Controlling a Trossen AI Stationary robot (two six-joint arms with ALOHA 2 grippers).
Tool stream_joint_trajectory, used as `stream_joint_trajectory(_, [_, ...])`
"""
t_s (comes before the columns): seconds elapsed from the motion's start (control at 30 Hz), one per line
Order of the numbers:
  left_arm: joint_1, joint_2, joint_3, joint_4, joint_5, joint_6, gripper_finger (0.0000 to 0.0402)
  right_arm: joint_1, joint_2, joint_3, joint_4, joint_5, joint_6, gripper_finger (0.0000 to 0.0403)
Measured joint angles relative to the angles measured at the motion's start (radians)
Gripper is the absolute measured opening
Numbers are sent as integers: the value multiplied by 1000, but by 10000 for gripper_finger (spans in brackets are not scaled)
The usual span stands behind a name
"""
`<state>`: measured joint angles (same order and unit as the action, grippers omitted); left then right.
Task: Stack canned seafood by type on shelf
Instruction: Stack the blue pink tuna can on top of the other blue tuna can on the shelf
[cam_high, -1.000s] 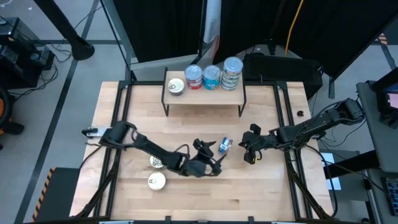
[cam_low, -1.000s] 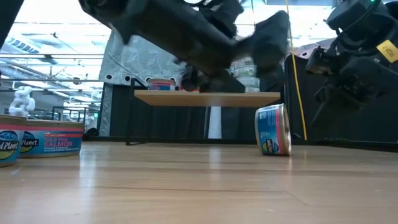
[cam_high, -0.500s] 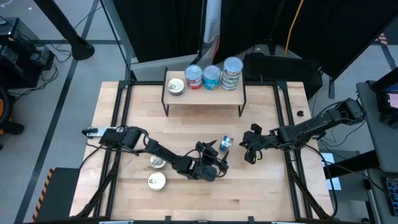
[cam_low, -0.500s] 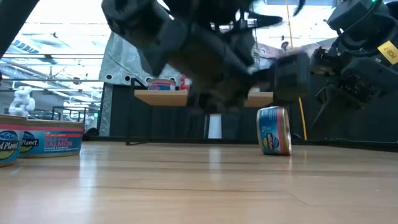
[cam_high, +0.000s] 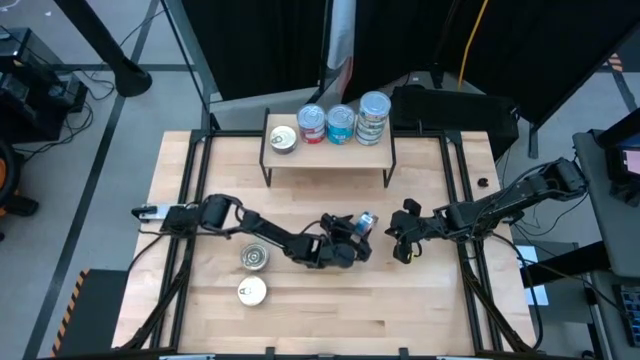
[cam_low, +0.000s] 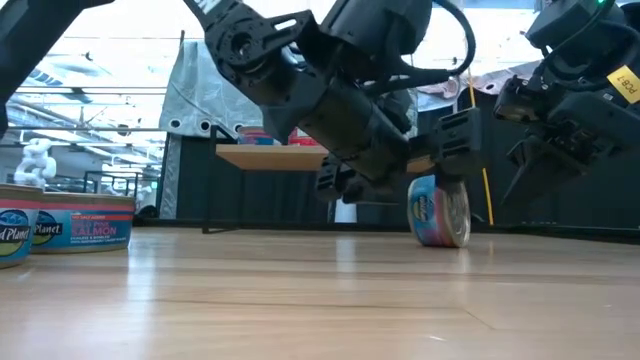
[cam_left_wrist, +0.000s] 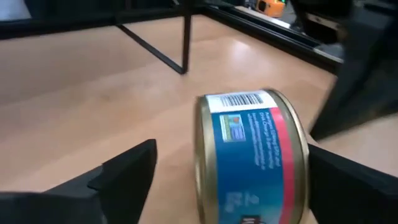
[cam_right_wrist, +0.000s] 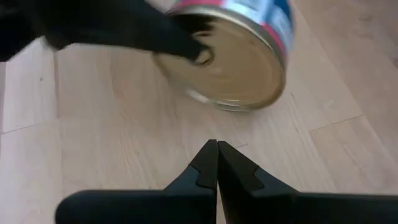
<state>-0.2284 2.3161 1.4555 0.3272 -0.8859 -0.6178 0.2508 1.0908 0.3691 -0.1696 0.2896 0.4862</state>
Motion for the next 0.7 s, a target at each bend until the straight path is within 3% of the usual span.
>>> stream_joint_trajectory(0.33, [50,0,0,1,87,96,238,0,0,0,0,0,-4,0])
stream_joint_trajectory(0.53, [83,0,0,-5,218,203,211,0,0,0,-1,0,-10,0])
stream_joint_trajectory(0.7, [82,0,0,-6,204,211,184,0,0,0,-26,0,-9,0])
